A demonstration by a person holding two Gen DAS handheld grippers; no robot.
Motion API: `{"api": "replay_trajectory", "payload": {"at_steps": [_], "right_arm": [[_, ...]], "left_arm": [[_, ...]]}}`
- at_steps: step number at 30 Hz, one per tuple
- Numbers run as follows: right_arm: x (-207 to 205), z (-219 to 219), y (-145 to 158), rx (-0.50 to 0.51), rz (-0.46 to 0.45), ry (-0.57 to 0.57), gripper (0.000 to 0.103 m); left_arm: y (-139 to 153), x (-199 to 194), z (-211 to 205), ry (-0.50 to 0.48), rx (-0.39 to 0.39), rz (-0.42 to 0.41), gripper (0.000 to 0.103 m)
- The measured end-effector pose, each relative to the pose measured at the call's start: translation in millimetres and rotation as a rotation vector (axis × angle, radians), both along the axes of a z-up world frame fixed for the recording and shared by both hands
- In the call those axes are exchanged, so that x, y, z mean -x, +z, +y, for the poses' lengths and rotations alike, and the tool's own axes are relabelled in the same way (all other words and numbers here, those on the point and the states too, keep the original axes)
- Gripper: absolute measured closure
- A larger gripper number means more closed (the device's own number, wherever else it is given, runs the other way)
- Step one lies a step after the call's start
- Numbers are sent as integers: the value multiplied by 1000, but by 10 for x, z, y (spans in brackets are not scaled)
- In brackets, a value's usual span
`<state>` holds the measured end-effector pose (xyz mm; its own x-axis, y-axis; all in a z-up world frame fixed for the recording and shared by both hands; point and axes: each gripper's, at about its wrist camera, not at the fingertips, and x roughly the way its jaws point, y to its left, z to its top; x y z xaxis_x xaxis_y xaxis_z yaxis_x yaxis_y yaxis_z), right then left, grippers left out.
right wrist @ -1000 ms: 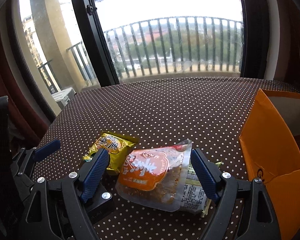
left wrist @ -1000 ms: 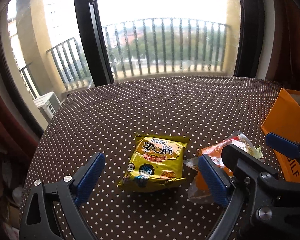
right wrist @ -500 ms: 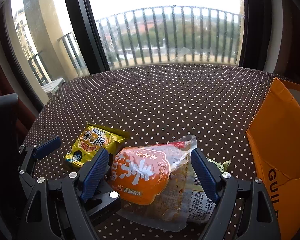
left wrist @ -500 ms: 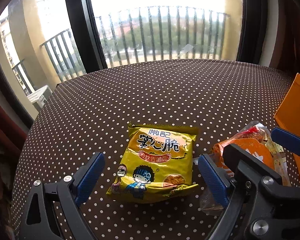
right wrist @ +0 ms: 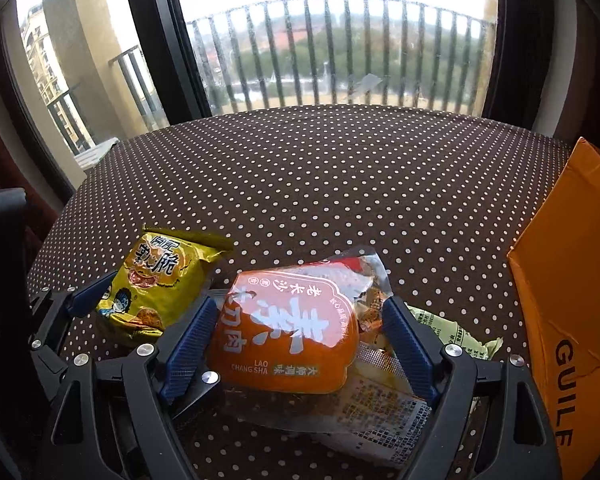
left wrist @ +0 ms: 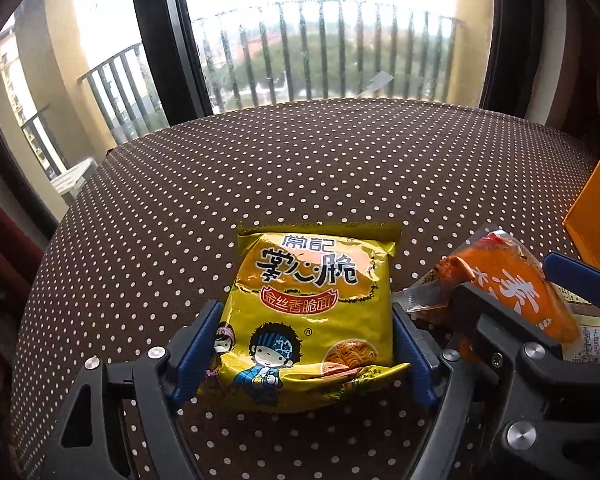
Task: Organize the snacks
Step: 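Grasp the orange meat packet with the right tool while the left tool grasps the yellow cartoon chip bag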
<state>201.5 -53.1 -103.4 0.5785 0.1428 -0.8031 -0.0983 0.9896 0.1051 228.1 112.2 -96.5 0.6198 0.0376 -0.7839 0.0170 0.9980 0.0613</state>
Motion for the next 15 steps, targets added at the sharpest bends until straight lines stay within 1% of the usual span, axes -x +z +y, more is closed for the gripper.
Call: {"api": "replay_trajectory", "payload": {"at_steps": [4, 6, 8, 15], "right_arm": [[9, 15, 9, 3, -8, 5, 18], [9, 33, 15, 1, -14, 23, 25], [26, 79, 30, 11, -26, 44, 36], [49, 97, 46, 26, -37, 104, 59]], "left_arm": [[-7, 26, -35, -9, -12, -8, 24], [-4, 50, -60, -12, -21, -10, 24], [20, 99, -73, -13, -23, -9, 26], [56, 207, -78, -1, -15, -12, 27]]}}
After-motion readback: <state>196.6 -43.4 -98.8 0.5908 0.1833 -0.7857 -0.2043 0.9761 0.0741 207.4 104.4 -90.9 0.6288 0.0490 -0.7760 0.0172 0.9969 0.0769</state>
